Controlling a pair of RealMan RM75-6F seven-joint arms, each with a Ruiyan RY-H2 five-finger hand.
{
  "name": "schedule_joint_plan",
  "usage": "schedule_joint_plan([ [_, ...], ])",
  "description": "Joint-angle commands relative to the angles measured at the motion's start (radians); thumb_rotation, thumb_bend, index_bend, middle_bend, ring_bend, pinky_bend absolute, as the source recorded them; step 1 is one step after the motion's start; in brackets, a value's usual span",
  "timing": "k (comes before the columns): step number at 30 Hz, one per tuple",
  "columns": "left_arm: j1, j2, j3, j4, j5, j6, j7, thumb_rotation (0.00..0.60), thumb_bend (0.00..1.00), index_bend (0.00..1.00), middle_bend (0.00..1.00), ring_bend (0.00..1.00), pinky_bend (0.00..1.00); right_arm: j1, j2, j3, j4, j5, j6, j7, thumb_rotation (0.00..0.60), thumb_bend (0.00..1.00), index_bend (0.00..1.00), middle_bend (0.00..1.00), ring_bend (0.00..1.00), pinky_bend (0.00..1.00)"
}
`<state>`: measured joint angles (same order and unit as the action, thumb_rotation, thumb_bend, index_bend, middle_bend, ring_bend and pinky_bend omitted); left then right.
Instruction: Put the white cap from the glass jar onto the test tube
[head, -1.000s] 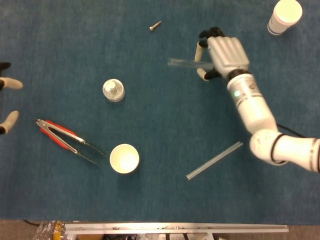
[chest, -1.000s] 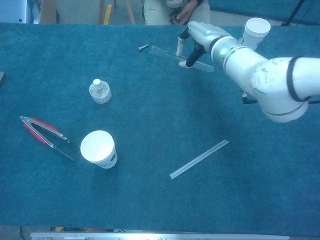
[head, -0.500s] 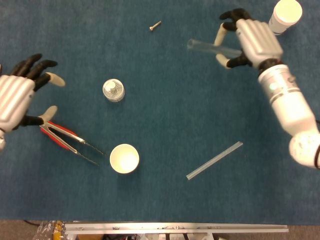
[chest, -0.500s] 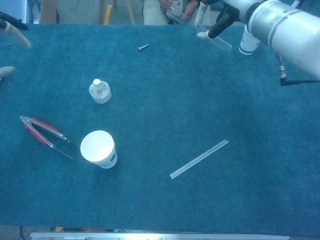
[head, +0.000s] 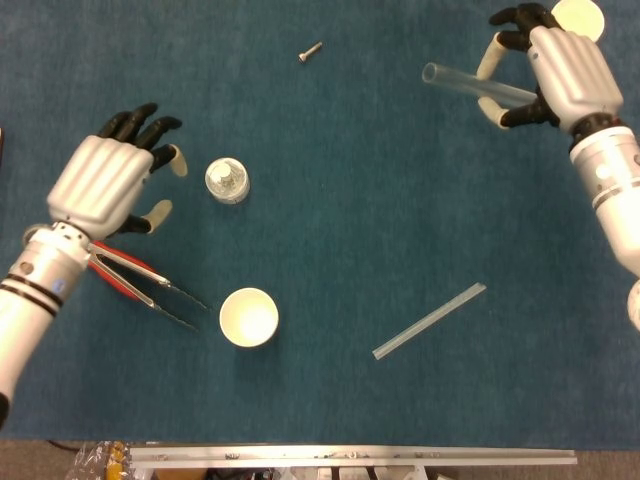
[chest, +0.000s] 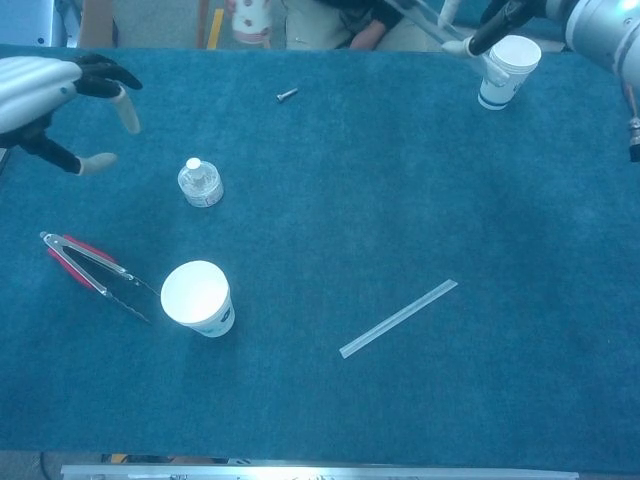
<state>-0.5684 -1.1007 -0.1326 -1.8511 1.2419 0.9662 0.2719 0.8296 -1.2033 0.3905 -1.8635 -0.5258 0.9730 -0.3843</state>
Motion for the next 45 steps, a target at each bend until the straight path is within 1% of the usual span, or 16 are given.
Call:
schedule_joint_plan([
  [1, -0.028, -0.047, -0.005, 0.038, -0.044, -0.005, 0.050, 0.600, 0.32, 0.40, 0.12, 0.00, 0.02, -0.003, 0.008, -0.012, 0.002, -0.012, -0.006, 0.017, 0.600, 0.26, 0.64, 0.21, 0.09, 0.28],
  [7, -0.061, -0.110, -0.008, 0.090, -0.110, -0.011, 0.112, 0.600, 0.32, 0.41, 0.12, 0.00, 0.02, -0.002, 0.013, -0.031, 0.008, -0.031, -0.013, 0.045, 0.600, 0.26, 0.64, 0.21, 0.09, 0.28],
  [18, -0.108, -0.192, -0.016, 0.165, -0.196, -0.018, 0.150, 0.600, 0.32, 0.43, 0.13, 0.00, 0.02, 0.006, 0.016, -0.056, 0.021, -0.041, -0.013, 0.075, 0.600, 0.26, 0.64, 0.21, 0.09, 0.28],
  [33, -0.153, -0.295, -0.007, 0.240, -0.253, -0.027, 0.177, 0.600, 0.32, 0.42, 0.13, 0.00, 0.02, 0.002, 0.033, -0.082, 0.029, -0.056, -0.018, 0.111, 0.600, 0.26, 0.64, 0.21, 0.09, 0.28],
  [45, -0.189, -0.348, -0.010, 0.293, -0.300, -0.039, 0.199, 0.600, 0.32, 0.41, 0.12, 0.00, 0.02, -0.004, 0.045, -0.091, 0.037, -0.066, -0.030, 0.144, 0.600, 0.26, 0.64, 0.21, 0.09, 0.28],
])
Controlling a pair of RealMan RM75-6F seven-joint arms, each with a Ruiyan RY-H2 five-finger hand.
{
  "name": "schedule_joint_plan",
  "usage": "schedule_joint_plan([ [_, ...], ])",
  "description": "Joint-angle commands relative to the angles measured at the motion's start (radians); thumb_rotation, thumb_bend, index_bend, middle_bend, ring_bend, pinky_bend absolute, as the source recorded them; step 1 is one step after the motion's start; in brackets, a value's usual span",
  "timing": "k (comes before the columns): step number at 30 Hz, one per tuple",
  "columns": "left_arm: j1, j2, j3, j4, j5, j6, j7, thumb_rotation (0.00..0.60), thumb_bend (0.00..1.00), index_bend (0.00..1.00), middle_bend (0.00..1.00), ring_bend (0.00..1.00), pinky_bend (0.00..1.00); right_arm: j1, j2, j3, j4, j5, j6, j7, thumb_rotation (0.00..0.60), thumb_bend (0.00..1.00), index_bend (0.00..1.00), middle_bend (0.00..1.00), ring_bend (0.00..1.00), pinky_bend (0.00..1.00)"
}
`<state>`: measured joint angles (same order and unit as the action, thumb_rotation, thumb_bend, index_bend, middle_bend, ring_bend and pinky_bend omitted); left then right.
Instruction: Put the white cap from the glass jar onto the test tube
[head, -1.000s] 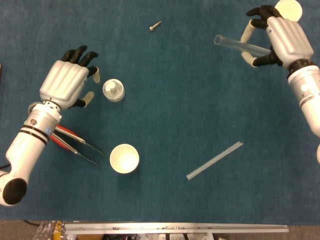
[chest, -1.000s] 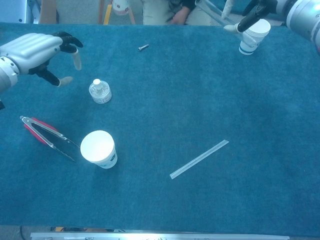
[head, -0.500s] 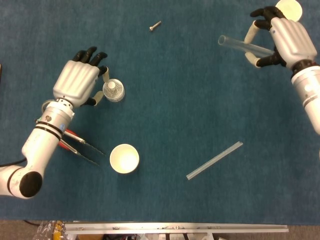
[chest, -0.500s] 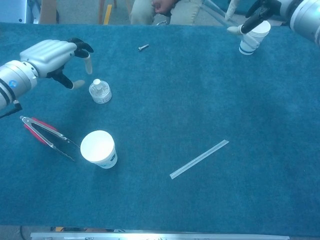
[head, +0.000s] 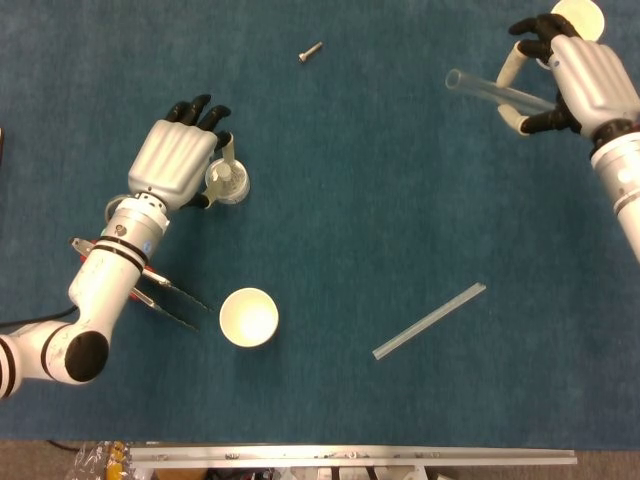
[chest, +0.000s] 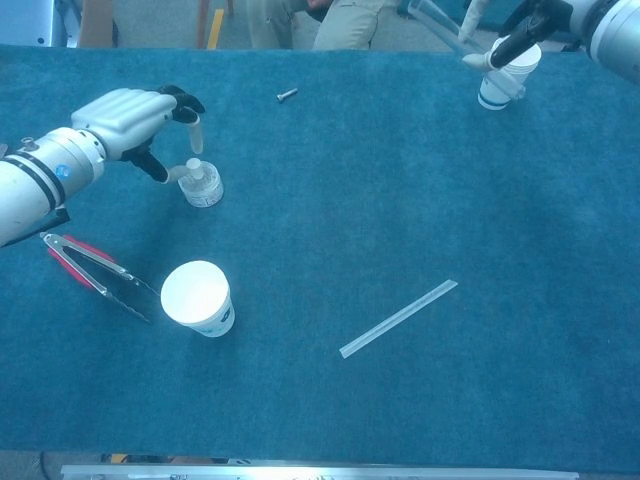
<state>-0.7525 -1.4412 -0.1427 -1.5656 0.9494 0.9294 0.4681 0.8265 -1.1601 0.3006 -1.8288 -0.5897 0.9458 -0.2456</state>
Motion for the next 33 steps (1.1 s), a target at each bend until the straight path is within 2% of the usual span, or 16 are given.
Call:
schedule_joint_plan([
  [1, -0.008, -0.013, 0.000, 0.015, -0.013, -0.004, 0.005, 0.600, 0.32, 0.41, 0.12, 0.00, 0.02, -0.002, 0.003, -0.003, 0.005, -0.003, -0.005, 0.008, 0.600, 0.26, 0.64, 0.21, 0.09, 0.28],
  [33, -0.030, -0.067, 0.009, 0.086, -0.071, -0.012, -0.014, 0.600, 0.32, 0.43, 0.12, 0.00, 0.02, 0.003, -0.001, -0.020, 0.029, -0.007, -0.017, 0.041, 0.600, 0.26, 0.64, 0.21, 0.09, 0.28],
])
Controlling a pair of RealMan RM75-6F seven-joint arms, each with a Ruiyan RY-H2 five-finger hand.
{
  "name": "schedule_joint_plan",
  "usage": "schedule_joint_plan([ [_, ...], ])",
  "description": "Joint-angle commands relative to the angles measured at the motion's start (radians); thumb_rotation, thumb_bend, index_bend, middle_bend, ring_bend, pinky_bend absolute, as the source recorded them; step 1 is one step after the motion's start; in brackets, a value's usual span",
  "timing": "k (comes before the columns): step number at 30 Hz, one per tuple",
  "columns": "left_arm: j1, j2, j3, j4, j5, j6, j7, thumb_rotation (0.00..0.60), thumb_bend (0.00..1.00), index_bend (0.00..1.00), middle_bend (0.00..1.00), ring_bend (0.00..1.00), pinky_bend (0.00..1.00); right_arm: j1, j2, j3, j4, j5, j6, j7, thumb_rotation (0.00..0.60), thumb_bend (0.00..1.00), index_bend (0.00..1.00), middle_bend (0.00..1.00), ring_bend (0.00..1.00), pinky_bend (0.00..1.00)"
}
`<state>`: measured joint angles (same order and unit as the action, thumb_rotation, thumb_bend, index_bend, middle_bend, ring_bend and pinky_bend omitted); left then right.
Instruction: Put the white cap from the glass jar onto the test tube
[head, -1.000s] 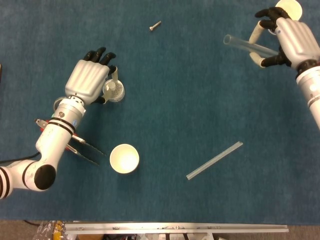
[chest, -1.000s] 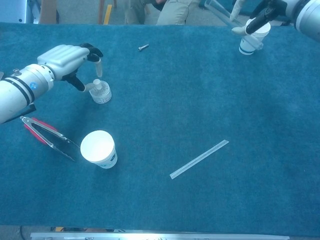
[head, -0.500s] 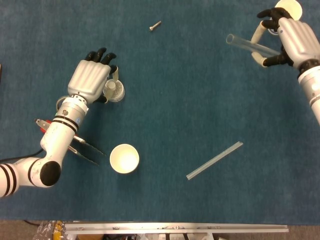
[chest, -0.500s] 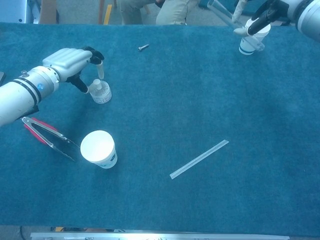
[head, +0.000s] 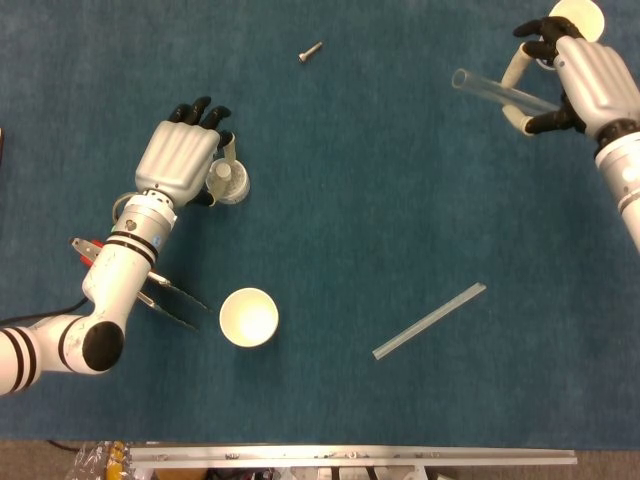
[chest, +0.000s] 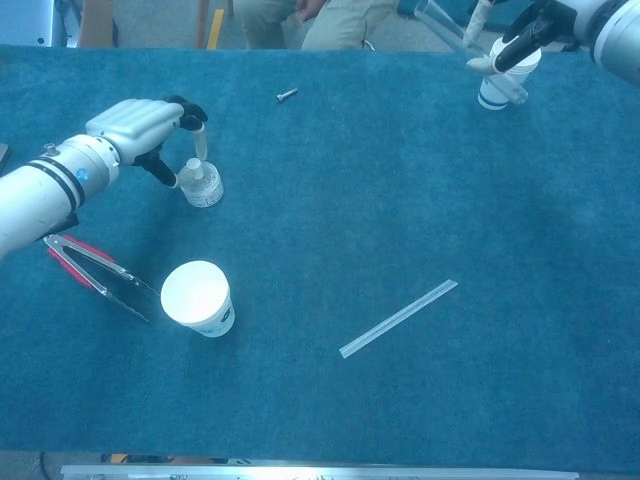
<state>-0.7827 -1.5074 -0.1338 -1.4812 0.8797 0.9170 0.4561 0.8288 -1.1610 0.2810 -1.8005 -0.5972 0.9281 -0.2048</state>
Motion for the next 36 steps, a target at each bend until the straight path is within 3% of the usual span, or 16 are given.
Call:
schedule_joint_plan([
  [1, 0.000, -0.002, -0.001, 0.003, -0.002, 0.000, -0.003, 0.600, 0.32, 0.43, 0.12, 0.00, 0.02, 0.001, -0.001, -0.001, 0.001, 0.001, 0.001, 0.000, 0.600, 0.26, 0.64, 0.21, 0.09, 0.28],
  [36, -0.011, -0.018, 0.007, 0.027, -0.008, -0.014, -0.008, 0.600, 0.32, 0.49, 0.14, 0.00, 0.02, -0.007, 0.005, -0.009, 0.003, -0.003, -0.001, 0.017, 0.600, 0.26, 0.64, 0.21, 0.09, 0.28],
])
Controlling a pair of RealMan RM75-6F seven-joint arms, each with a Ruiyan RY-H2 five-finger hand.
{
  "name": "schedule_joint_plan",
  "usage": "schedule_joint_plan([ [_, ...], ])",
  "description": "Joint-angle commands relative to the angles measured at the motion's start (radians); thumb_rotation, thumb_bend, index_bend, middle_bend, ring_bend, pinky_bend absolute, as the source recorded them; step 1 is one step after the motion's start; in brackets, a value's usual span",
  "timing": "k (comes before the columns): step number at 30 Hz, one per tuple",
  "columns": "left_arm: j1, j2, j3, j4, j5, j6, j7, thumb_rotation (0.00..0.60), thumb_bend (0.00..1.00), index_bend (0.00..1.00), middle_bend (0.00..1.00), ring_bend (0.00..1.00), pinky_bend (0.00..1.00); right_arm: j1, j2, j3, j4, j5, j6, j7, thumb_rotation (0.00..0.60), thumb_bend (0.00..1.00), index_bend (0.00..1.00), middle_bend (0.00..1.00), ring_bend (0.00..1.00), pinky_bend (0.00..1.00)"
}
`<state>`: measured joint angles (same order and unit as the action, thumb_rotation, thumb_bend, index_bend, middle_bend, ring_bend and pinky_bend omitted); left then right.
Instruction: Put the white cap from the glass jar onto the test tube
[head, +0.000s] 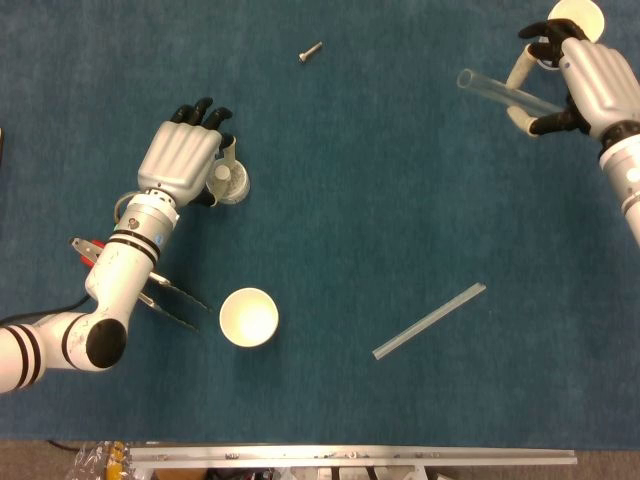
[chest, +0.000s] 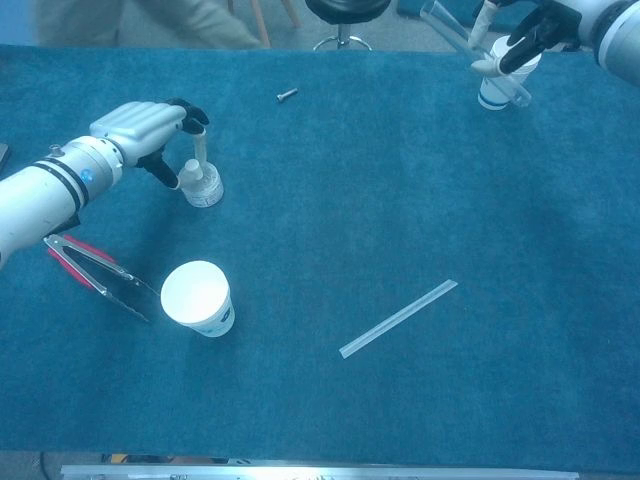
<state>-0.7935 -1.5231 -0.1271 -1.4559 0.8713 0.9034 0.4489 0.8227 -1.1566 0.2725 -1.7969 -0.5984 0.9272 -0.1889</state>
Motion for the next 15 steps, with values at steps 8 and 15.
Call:
schedule_joint_plan([
  [8, 0.002, 0.000, -0.006, -0.002, 0.027, 0.017, -0.016, 0.600, 0.32, 0.54, 0.20, 0.00, 0.02, -0.007, 0.006, -0.002, -0.006, -0.009, -0.003, 0.010, 0.600, 0.26, 0.64, 0.21, 0.09, 0.28],
  [15, 0.018, 0.102, -0.033, -0.125, 0.039, 0.052, -0.033, 0.600, 0.32, 0.54, 0.20, 0.00, 0.02, -0.015, 0.005, -0.002, -0.018, -0.037, -0.010, 0.029, 0.600, 0.26, 0.64, 0.21, 0.09, 0.28],
])
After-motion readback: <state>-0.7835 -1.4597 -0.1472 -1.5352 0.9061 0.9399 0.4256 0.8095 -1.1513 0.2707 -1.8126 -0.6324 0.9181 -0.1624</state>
